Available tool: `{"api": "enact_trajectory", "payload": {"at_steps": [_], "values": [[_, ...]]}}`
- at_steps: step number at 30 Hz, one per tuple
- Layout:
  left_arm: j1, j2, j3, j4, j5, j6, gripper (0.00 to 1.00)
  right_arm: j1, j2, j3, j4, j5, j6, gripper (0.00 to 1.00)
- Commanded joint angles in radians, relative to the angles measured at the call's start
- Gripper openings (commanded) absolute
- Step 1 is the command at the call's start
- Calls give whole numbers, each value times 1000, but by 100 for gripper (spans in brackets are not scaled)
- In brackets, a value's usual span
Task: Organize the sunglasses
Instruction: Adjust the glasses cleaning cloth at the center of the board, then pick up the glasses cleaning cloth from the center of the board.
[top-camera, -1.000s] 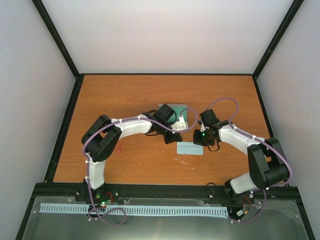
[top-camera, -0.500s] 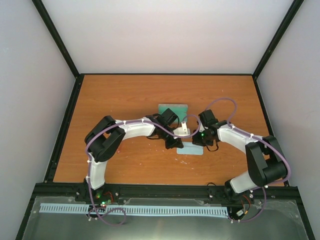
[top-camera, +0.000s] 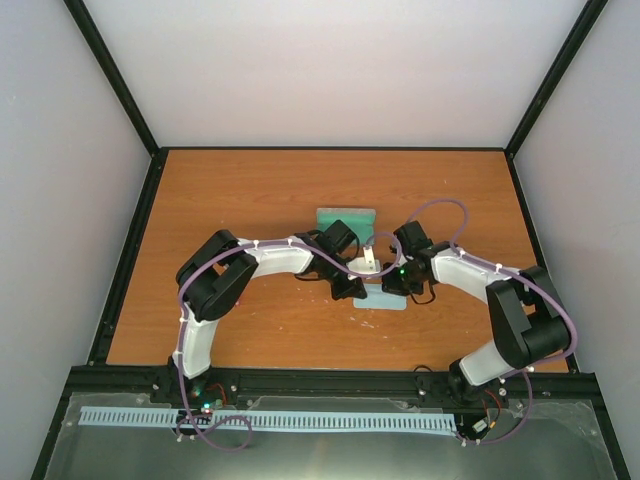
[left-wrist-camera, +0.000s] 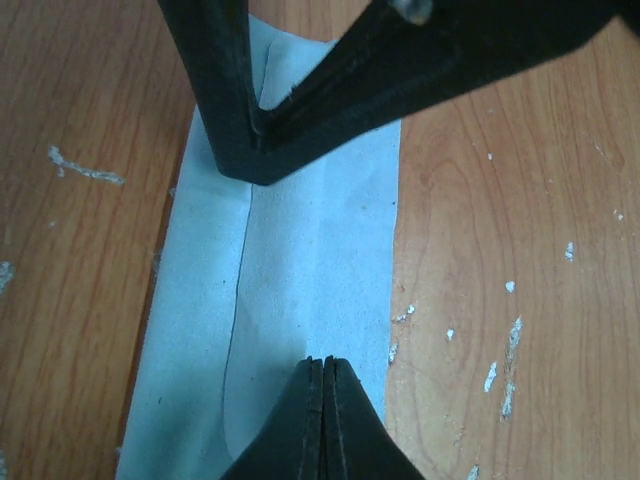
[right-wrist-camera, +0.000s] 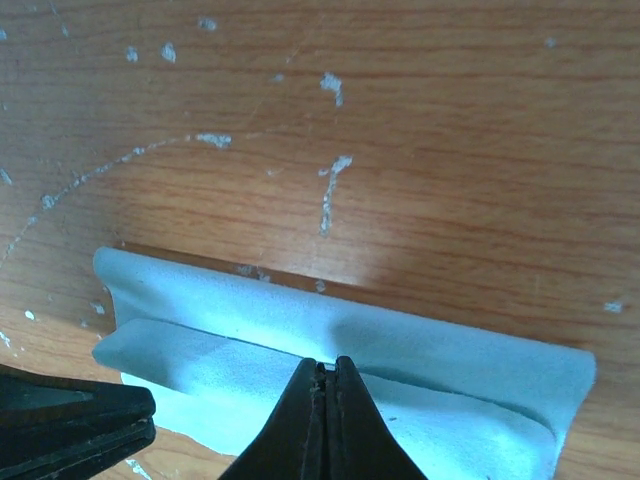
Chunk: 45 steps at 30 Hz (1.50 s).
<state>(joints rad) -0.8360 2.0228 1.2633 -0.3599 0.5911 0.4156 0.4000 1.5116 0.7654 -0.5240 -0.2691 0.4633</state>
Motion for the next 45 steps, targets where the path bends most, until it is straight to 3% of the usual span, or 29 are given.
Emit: {"api": "enact_trajectory", "payload": {"at_steps": [1, 18, 22, 32, 34, 39, 45], "values": [[1, -13, 16, 30, 23, 4, 0, 18, 13, -16, 3, -28, -9, 3], [38, -39, -4, 81, -10, -48, 3, 60, -116, -129, -62, -61, 34, 3], [63, -18, 17, 86, -18, -90, 2, 59, -173, -110, -93, 8, 46, 4], [74, 32, 43, 64, -28, -69, 1, 42, -174, -13, -81, 199, 78, 18], [74, 29, 42, 61, -27, -69, 1, 23, -150, -12, -76, 203, 73, 30], [74, 5, 14, 60, -51, -54, 16, -26, -115, -14, -72, 193, 25, 46], [74, -18, -19, 66, -74, -47, 26, -40, -57, -1, -69, 163, -23, 47]]}}
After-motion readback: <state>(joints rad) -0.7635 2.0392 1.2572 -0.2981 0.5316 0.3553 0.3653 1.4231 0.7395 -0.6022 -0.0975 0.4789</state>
